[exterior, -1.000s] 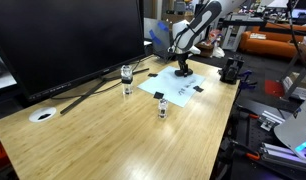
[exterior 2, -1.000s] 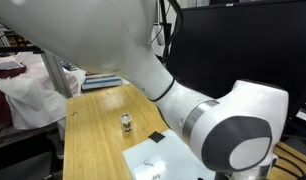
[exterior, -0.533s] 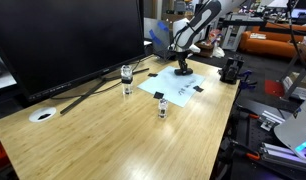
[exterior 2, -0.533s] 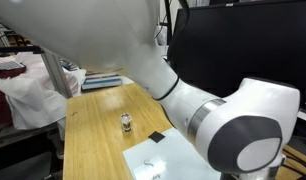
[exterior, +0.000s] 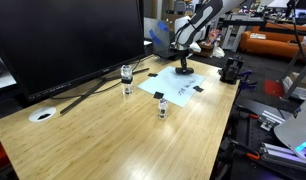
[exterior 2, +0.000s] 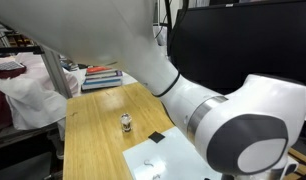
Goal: Use the eraser to wipe the white board on the table
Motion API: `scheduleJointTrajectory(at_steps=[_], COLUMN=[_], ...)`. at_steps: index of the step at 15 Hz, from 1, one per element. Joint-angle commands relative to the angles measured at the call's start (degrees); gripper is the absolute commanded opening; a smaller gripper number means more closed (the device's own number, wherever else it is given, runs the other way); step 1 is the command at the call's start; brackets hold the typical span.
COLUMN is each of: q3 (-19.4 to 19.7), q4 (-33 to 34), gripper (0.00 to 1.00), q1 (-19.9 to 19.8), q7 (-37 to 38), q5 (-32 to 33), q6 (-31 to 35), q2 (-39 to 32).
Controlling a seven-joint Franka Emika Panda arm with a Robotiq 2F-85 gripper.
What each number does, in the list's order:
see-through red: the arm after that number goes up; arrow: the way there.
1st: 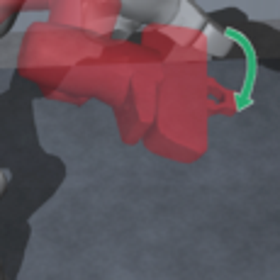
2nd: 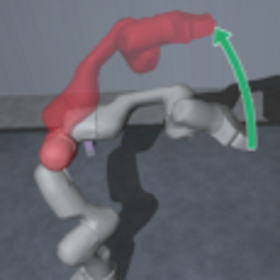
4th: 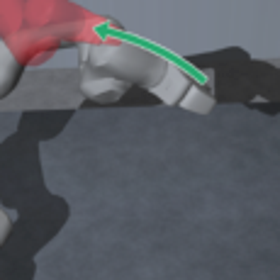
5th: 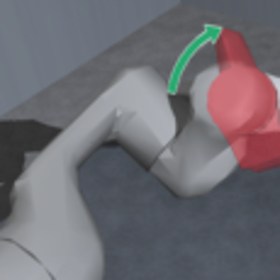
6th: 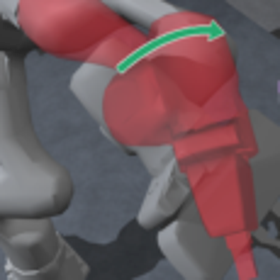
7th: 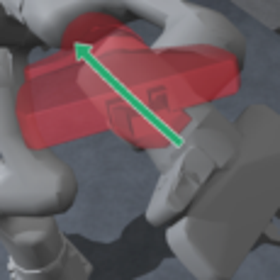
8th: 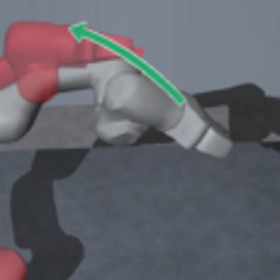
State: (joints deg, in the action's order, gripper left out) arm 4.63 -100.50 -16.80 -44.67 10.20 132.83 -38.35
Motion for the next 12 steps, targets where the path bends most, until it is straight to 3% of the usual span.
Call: scheduleJointTrajectory(at_steps=[1, 7, 12], q3=[0.34, 0.45, 0.38], q4=[-3.16, -6.93, -16.88], gripper=[0.27, 0.27, 0.27], q1=[0.11, 0.59, 0.52], q7=[9.39, 25.1, 30.14], q5=[-3.38, -4.58, -6.49], q6=[2.65, 6.66, 14.7], q2=[-0.66, 0.57, 5.82])
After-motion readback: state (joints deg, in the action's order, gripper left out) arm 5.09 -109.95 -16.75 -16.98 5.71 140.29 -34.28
